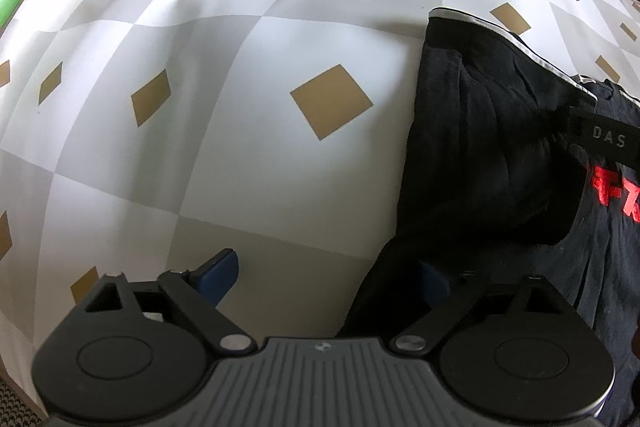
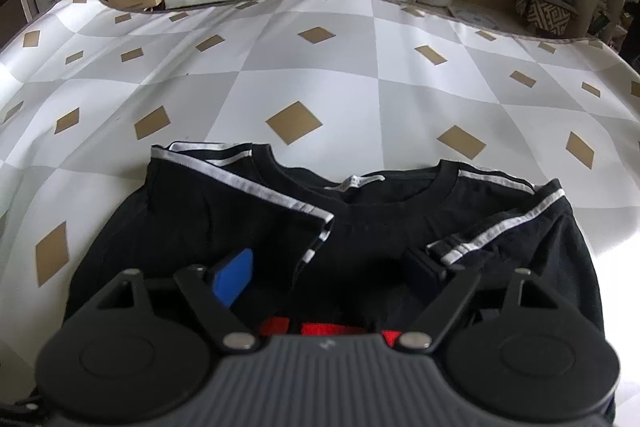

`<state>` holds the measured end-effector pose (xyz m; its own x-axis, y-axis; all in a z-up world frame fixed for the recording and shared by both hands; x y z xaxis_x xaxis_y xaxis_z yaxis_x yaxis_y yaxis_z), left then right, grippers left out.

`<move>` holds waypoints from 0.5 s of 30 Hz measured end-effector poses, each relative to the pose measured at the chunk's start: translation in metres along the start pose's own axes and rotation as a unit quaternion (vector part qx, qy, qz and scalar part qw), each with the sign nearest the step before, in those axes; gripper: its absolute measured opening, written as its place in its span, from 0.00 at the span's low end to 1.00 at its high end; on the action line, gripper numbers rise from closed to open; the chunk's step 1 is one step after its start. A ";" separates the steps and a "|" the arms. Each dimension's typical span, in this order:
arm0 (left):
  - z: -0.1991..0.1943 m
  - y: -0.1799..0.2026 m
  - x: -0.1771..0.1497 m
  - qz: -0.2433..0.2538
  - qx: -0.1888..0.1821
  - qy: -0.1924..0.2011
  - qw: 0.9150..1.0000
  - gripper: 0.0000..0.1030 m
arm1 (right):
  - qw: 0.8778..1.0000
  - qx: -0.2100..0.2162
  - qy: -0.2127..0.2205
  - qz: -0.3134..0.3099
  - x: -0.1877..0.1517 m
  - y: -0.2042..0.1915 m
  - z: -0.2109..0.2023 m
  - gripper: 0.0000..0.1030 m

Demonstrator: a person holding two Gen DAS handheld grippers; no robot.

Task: Fold clothes

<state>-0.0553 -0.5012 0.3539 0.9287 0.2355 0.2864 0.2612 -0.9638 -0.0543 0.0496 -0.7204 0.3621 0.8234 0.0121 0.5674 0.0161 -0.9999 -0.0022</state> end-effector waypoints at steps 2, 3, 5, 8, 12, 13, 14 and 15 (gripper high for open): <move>-0.001 -0.001 -0.002 0.001 -0.004 -0.002 1.000 0.91 | 1.000 0.009 -0.004 0.001 -0.001 0.000 -0.008 0.76; -0.003 -0.001 -0.003 0.003 -0.005 -0.002 1.000 0.91 | 1.000 0.015 -0.005 0.001 -0.003 -0.001 -0.013 0.76; -0.006 -0.001 -0.005 0.010 -0.006 0.003 1.000 0.90 | 1.000 0.025 -0.014 0.014 -0.009 0.002 -0.021 0.76; -0.011 0.003 -0.011 0.033 -0.001 0.014 0.999 0.90 | 0.998 0.039 -0.030 0.033 -0.021 0.008 -0.033 0.76; -0.015 0.007 -0.021 0.062 0.001 0.021 0.998 0.90 | 0.998 0.034 -0.043 0.022 -0.041 0.016 -0.048 0.76; -0.016 0.007 -0.023 0.066 0.000 0.022 0.998 0.90 | 0.999 0.027 -0.044 0.015 -0.046 0.018 -0.052 0.76; -0.017 0.007 -0.026 0.069 -0.001 0.024 0.997 0.90 | 0.999 0.022 -0.045 0.011 -0.050 0.020 -0.057 0.76; -0.018 0.006 -0.028 0.072 -0.002 0.026 0.997 0.90 | 0.999 0.019 -0.047 0.009 -0.056 0.024 -0.062 0.76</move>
<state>-0.0846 -0.5162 0.3627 0.9417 0.0882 0.3246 0.1250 -0.9876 -0.0944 -0.0313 -0.7454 0.3818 0.8732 -0.0036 0.4874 0.0202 -0.9988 -0.0437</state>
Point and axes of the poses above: each gripper's, at about its wrist camera, not at the fingertips, and z roughly the way its jaws point, y to its right, x to its top, the point moved 8 cm from there along z, roughly the way its jaws point
